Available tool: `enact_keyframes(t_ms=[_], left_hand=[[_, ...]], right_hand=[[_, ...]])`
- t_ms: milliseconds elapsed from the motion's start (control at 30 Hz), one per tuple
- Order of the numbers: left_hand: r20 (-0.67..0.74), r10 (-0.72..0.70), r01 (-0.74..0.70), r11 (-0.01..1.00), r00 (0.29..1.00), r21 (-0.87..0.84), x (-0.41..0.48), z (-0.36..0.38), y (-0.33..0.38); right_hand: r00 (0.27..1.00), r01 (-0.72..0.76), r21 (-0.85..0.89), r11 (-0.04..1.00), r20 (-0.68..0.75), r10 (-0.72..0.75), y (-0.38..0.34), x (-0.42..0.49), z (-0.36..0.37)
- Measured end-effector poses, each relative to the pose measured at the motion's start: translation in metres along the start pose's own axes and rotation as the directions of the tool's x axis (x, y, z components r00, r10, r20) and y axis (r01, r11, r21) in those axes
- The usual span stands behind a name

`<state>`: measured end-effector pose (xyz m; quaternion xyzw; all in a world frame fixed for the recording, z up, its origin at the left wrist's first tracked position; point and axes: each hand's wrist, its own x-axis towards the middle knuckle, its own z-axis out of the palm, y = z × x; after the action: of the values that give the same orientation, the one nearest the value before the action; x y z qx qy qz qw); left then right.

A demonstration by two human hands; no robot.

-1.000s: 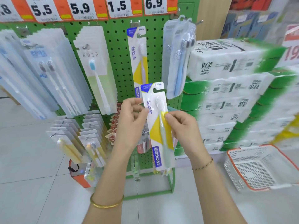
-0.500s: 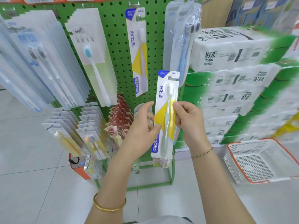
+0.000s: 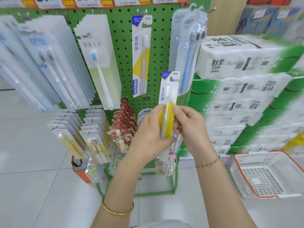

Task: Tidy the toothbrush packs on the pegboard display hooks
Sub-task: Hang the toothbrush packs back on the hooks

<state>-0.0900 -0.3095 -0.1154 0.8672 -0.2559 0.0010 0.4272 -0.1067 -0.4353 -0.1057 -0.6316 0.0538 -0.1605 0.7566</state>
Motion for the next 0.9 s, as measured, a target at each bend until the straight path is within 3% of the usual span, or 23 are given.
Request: enact_keyframes(t_ms=[100, 300, 400, 667, 801, 901], left_hand=[[0.052, -0.050, 0.056, 0.991, 0.997, -0.121, -0.002, -0.006, 0.004], [0.070, -0.059, 0.082, 0.915, 0.996, -0.395, -0.002, -0.011, 0.005], [0.086, -0.091, 0.122, 0.857, 0.992, -0.501, -0.004, -0.014, 0.006], [0.095, -0.216, 0.225, 0.724, 0.972, -0.652, -0.001, -0.011, 0.001], [0.063, -0.185, 0.179, 0.725, 0.981, -0.665, 0.002, -0.012, 0.004], [0.010, -0.169, 0.142, 0.793, 0.985, -0.593, 0.007, -0.017, 0.006]], right_hand=[[0.999, -0.011, 0.005, 1.000, 0.046, 0.011, -0.001, -0.001, -0.001], [0.996, -0.005, -0.091, 0.996, -0.093, -0.004, 0.006, 0.002, -0.002], [0.995, -0.029, -0.092, 0.995, -0.096, 0.020, 0.005, 0.003, -0.004], [0.978, -0.058, -0.041, 0.998, 0.200, 0.065, 0.007, -0.001, 0.000], [0.959, -0.044, 0.046, 0.998, 0.283, 0.029, 0.002, 0.004, 0.006], [0.965, 0.017, -0.012, 1.000, 0.263, -0.013, -0.003, 0.010, 0.010]])
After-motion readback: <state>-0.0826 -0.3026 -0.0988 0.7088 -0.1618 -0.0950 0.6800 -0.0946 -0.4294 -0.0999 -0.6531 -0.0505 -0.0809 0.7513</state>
